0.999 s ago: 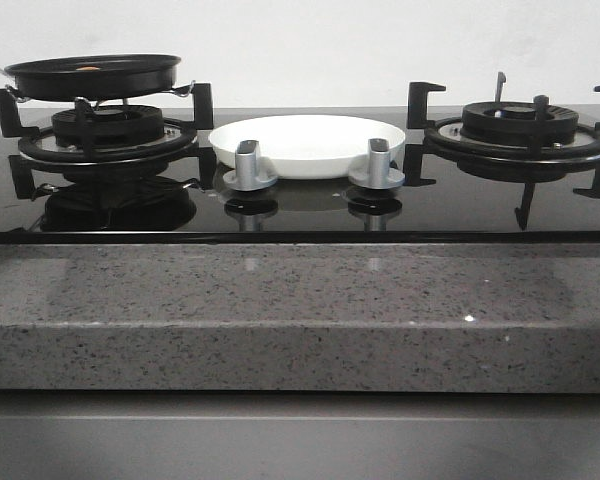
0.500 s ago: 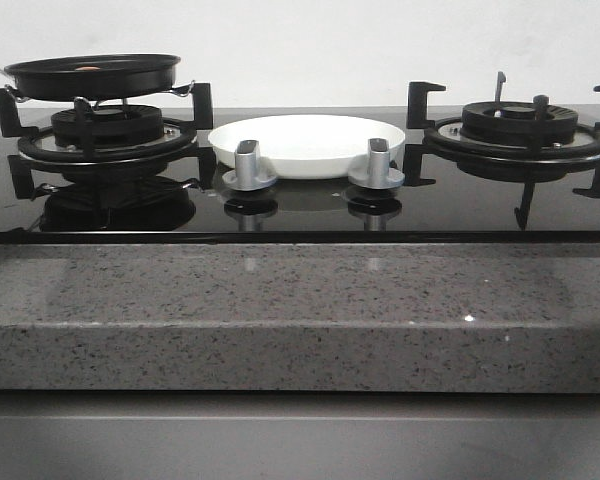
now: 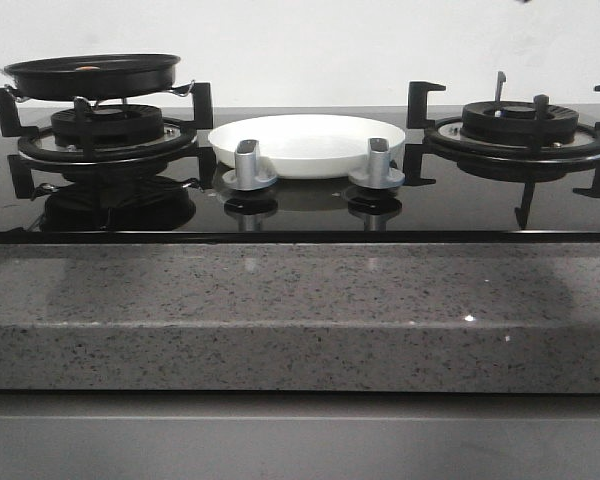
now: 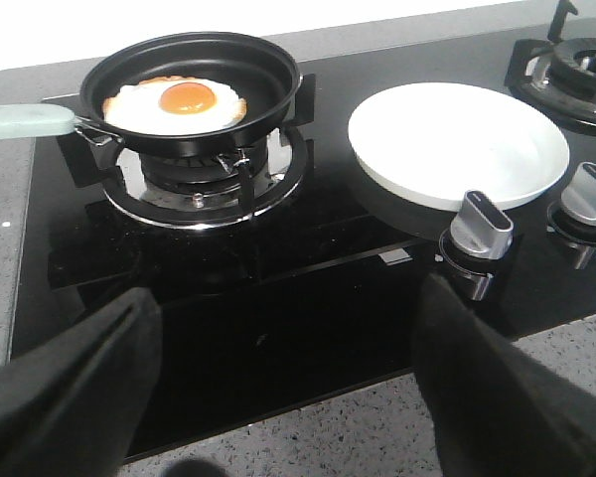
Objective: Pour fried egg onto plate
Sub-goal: 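Lower the right gripper to the white plate rim and grasp it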
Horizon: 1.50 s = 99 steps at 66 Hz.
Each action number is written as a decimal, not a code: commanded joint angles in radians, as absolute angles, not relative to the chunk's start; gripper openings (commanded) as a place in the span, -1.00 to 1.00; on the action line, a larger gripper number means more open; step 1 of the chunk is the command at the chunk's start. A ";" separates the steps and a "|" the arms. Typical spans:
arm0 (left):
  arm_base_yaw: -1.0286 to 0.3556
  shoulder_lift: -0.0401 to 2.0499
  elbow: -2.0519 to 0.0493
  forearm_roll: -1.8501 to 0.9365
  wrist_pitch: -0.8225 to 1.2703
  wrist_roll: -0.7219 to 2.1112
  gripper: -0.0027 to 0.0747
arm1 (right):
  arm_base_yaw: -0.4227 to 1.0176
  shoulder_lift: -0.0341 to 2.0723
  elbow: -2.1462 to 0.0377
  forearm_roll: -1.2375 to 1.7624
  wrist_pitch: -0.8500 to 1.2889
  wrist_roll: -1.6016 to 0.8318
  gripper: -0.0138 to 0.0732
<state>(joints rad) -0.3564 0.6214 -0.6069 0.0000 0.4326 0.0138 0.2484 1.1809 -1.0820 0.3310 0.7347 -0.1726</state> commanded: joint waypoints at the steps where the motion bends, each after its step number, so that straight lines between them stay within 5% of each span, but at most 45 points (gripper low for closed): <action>1: -0.367 0.625 -0.638 0.000 0.348 0.011 0.42 | 0.251 1.260 -1.199 0.352 0.759 -0.187 0.75; 20: -0.367 0.625 -0.638 0.000 0.354 0.011 0.42 | 0.244 1.527 -1.450 0.352 0.862 -0.187 0.31; 59: -0.367 0.625 -0.638 -0.006 0.362 0.011 0.40 | 0.215 1.971 -1.942 0.343 1.109 -0.188 0.26; 75: -0.367 0.625 -0.638 -0.006 0.362 0.011 0.31 | 0.215 2.087 -2.081 0.343 1.203 -0.188 -0.03; 93: -0.367 0.625 -0.638 -0.006 0.362 0.011 0.26 | 0.215 2.116 -2.115 0.344 1.234 -0.188 -0.09; 99: -0.367 0.625 -0.638 -0.006 0.362 0.011 0.26 | 0.215 2.116 -2.115 0.344 1.234 -0.188 -0.28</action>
